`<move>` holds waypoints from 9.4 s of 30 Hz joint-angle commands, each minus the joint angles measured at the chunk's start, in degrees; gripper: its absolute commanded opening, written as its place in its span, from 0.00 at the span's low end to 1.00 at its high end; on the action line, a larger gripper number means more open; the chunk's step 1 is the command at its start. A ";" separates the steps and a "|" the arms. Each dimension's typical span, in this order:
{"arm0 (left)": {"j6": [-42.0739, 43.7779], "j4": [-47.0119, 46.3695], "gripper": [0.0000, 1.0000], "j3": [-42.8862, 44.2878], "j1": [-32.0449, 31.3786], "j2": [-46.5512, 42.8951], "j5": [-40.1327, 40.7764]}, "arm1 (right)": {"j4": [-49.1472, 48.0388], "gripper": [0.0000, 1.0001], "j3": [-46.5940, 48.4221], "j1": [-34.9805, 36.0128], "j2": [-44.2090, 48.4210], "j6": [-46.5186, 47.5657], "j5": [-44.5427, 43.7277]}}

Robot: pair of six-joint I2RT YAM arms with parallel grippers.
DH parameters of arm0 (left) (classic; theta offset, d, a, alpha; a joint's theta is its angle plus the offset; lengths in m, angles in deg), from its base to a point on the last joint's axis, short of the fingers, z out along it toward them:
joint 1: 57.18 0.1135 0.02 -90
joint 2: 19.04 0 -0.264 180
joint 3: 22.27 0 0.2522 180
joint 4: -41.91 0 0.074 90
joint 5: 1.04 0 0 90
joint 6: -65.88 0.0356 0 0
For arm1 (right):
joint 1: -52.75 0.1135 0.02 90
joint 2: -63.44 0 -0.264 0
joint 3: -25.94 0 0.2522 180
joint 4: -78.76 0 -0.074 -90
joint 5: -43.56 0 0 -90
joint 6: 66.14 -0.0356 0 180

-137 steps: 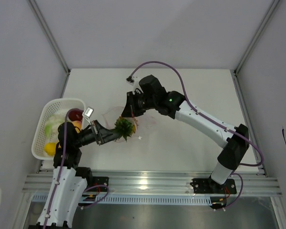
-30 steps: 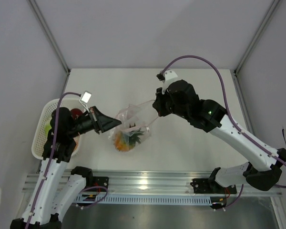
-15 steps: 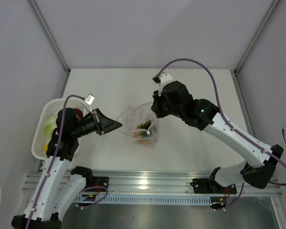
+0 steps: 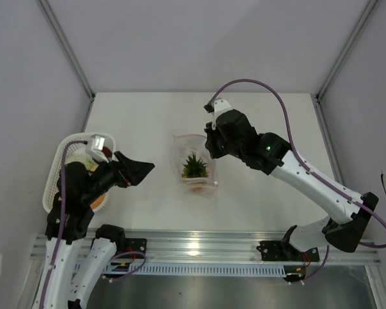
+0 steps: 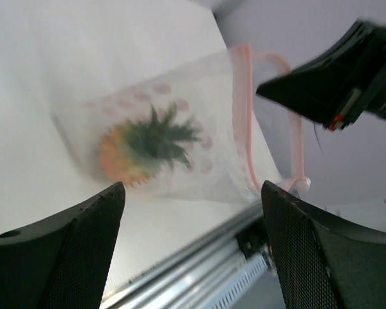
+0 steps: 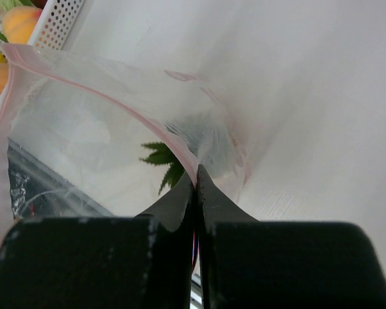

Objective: Place the food in the zip-top bag and seal the zipper
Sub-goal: Adjust the zipper food storage bag at the center of the board, then pick up the fake fruit from the bin, then place the fake fruit in the zipper food storage bag, then adjust the zipper food storage bag at the center of the board.

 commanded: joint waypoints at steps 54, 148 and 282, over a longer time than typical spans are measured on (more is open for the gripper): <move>-2.12 -9.35 0.92 13.01 28.19 61.35 41.30 | -4.80 0.00 -0.02 -0.35 -0.83 3.79 4.79; 0.07 -10.84 0.31 5.71 -30.78 15.65 18.27 | 1.70 0.00 13.51 3.25 -8.74 -5.88 -1.55; 6.41 1.01 0.87 4.92 -34.56 -8.16 65.41 | -6.12 0.00 -0.64 -3.51 -0.57 1.77 6.02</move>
